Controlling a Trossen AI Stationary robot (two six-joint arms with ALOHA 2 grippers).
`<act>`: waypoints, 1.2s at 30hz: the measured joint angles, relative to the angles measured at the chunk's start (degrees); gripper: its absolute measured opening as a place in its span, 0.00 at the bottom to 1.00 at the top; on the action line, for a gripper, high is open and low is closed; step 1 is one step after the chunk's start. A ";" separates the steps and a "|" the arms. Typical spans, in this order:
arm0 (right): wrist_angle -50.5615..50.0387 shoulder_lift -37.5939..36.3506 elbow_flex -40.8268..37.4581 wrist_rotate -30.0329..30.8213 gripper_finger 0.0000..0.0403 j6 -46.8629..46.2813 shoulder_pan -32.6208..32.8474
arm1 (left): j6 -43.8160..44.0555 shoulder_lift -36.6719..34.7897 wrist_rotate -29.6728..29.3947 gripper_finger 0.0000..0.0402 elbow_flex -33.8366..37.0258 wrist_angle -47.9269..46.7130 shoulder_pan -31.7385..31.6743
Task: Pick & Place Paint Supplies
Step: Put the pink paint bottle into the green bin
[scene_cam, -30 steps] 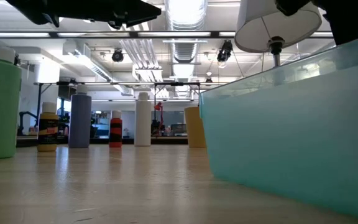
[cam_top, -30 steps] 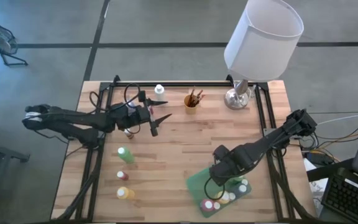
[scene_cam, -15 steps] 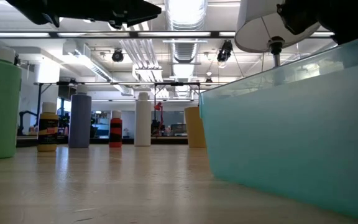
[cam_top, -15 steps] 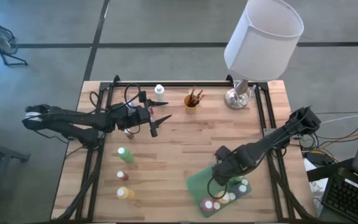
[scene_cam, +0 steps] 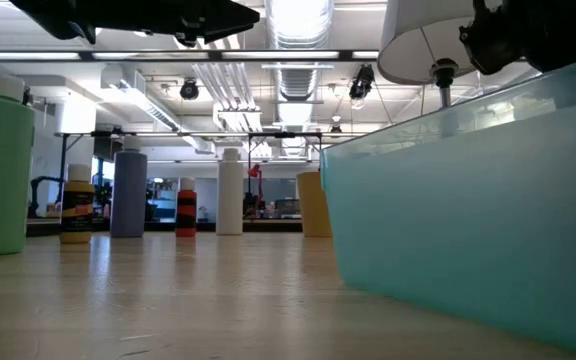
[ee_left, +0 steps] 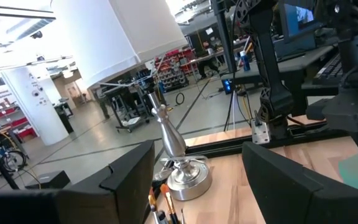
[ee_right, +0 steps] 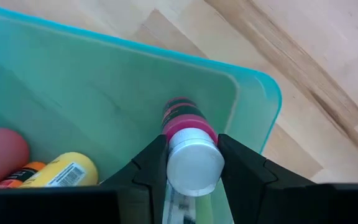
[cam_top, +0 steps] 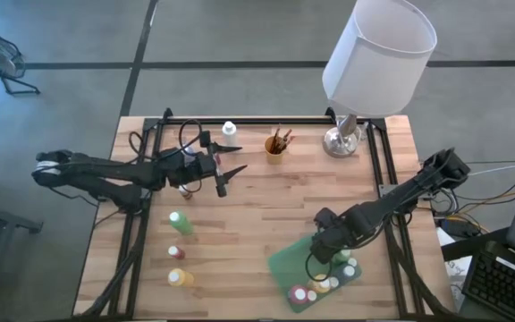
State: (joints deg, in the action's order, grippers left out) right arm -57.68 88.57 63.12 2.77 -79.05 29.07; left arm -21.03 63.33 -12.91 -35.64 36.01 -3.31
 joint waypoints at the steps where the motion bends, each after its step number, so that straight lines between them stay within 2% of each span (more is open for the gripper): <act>1: 0.36 -0.06 -0.46 -0.05 0.28 0.05 0.01 | 0.01 0.00 0.00 0.62 0.00 0.00 0.00; 26: 0.93 -1.96 -2.48 -0.29 0.29 4.49 0.27 | 0.76 0.00 0.00 0.62 0.00 0.39 0.00; 36: 0.93 -1.94 -2.48 -0.47 0.50 4.50 0.27 | 0.95 0.00 0.26 0.62 0.00 0.39 0.00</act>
State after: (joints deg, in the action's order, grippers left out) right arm -56.75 86.63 60.64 2.31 -74.54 29.34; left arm -20.08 63.33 -12.64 -35.64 36.40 -3.31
